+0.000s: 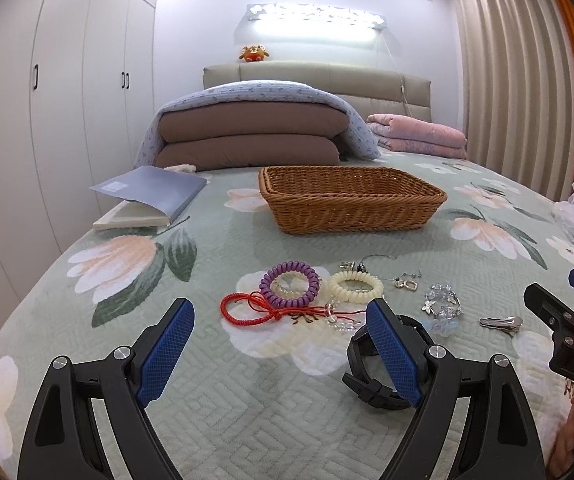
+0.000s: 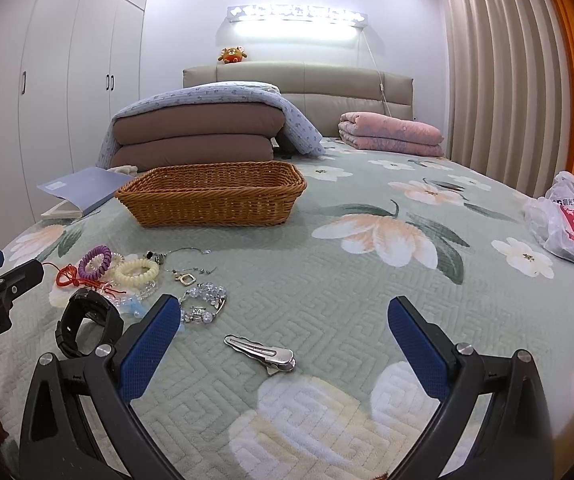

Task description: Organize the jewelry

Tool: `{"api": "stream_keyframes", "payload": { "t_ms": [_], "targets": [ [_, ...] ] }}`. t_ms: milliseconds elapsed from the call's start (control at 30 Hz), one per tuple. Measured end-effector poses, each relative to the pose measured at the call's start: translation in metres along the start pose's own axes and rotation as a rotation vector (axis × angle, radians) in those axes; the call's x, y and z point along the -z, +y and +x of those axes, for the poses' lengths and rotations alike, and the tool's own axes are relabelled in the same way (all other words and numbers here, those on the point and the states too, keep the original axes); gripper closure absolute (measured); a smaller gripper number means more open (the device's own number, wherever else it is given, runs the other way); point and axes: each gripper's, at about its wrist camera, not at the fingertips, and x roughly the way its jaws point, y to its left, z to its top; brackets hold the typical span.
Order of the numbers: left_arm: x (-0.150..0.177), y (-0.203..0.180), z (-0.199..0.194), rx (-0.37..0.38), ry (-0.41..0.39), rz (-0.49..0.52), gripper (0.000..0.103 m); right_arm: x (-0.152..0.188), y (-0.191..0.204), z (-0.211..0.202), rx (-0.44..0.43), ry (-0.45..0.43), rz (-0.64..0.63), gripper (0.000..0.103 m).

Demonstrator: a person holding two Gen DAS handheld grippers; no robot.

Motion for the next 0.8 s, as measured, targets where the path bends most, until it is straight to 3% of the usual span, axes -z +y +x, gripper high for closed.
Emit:
{"api": "stream_keyframes", "payload": {
  "t_ms": [800],
  "targets": [
    [0.0007, -0.0003, 0.0008, 0.002, 0.0, 0.0, 0.015, 0.0004, -0.0004, 0.0, -0.001, 0.0, 0.007, 0.0]
  ]
}}
